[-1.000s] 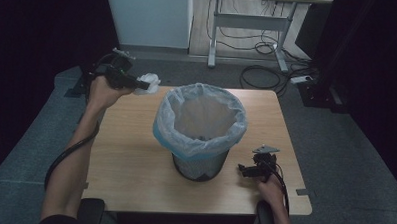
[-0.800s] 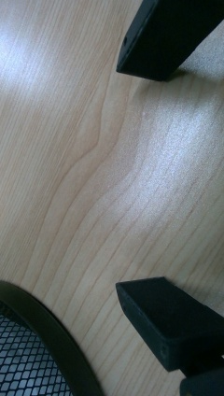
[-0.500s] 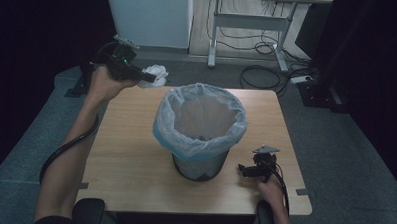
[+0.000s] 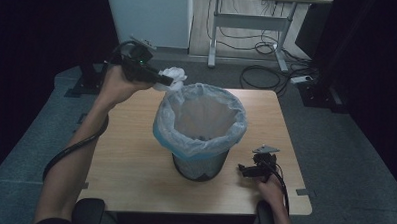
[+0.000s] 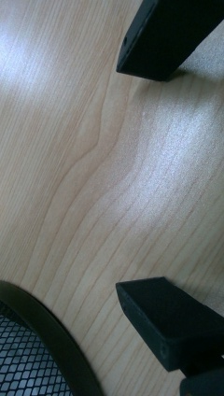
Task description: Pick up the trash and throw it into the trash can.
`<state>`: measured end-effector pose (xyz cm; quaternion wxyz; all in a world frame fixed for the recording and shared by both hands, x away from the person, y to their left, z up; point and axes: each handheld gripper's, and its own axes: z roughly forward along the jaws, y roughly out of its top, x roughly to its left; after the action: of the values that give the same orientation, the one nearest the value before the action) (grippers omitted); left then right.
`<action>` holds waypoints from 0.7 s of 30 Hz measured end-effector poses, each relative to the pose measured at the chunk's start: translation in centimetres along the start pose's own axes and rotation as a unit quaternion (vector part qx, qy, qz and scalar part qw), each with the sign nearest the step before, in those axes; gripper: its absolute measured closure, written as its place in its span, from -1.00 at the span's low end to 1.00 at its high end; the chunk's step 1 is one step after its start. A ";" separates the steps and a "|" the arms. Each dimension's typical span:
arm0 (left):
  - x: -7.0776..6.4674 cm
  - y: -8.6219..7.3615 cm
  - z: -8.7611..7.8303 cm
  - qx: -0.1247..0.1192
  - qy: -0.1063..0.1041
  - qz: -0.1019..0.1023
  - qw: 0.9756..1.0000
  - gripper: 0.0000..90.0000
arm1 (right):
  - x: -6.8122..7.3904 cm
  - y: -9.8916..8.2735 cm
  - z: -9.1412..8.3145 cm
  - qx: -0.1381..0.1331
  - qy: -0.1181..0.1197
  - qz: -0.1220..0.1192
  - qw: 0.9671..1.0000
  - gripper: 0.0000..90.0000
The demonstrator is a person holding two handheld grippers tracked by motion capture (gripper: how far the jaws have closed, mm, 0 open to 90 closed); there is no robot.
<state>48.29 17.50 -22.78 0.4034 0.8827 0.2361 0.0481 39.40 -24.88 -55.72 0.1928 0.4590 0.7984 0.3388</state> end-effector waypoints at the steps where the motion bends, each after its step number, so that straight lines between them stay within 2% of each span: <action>1: 0.0 0.0 0.0 0.000 0.000 0.000 1.000 0.59 | 0.0 0.0 0.0 0.000 0.000 0.000 1.000 -1.00; 2: -0.6 0.3 0.6 0.001 -0.010 0.006 1.000 0.59 | 0.0 0.0 0.0 0.000 0.000 0.000 1.000 -1.00; 9: -2.1 0.6 2.9 0.008 -0.035 0.022 0.999 0.59 | 0.0 0.0 0.0 0.000 0.000 0.000 1.000 -1.00; 21: -3.8 0.6 6.4 0.022 -0.059 0.045 0.997 0.59 | 0.1 0.0 0.0 0.000 0.000 0.000 1.000 -1.00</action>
<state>46.93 11.02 -26.26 0.3943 0.9025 0.1733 0.0087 39.35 -24.83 -55.72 0.1927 0.4586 0.7986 0.3388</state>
